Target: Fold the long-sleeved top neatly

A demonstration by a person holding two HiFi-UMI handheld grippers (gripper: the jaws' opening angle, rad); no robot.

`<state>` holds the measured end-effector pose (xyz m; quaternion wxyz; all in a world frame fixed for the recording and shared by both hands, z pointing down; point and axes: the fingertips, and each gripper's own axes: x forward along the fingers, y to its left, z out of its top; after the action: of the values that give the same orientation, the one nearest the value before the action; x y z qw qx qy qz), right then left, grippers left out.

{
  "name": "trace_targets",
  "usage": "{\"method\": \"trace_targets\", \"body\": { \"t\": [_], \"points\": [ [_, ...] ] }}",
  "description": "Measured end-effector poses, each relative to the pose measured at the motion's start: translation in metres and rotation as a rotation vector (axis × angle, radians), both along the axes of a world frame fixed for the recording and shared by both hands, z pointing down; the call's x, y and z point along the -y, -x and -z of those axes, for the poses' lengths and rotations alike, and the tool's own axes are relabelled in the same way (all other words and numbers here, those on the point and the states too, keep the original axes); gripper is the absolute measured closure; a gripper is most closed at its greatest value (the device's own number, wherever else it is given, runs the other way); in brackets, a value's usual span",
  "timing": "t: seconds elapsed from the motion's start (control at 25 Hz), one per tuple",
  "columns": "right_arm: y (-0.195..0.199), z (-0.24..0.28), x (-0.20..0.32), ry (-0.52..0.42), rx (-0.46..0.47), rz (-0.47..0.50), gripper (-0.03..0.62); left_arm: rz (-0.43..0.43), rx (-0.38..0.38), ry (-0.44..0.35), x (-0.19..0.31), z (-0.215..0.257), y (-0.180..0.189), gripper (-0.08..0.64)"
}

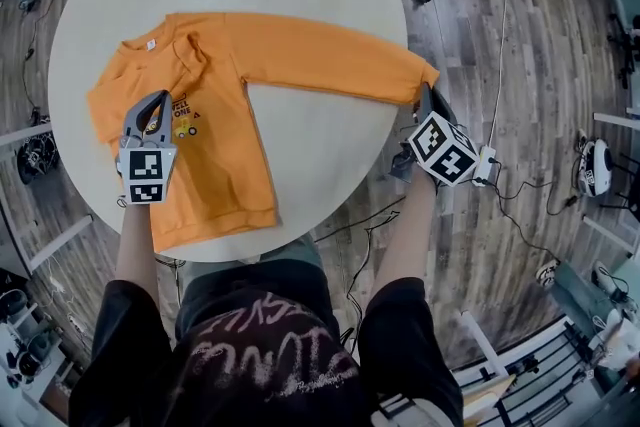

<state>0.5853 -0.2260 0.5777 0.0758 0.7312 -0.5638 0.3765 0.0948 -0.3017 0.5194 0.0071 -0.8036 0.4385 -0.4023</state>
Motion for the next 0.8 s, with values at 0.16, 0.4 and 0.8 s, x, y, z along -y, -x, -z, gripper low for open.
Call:
{"method": "trace_targets", "body": {
  "t": [0.16, 0.4, 0.8],
  "points": [
    [-0.021, 0.018, -0.009, -0.007, -0.050, -0.032, 0.568, -0.005, -0.015, 0.003, -0.004, -0.002, 0.002, 0.548],
    [-0.014, 0.064, -0.010, -0.038, -0.129, -0.024, 0.568, -0.001, -0.052, -0.008, -0.012, 0.003, 0.017, 0.548],
    [0.108, 0.158, 0.034, -0.127, -0.259, 0.101, 0.568, 0.081, -0.152, -0.052, -0.023, 0.016, 0.115, 0.548]
  ]
}}
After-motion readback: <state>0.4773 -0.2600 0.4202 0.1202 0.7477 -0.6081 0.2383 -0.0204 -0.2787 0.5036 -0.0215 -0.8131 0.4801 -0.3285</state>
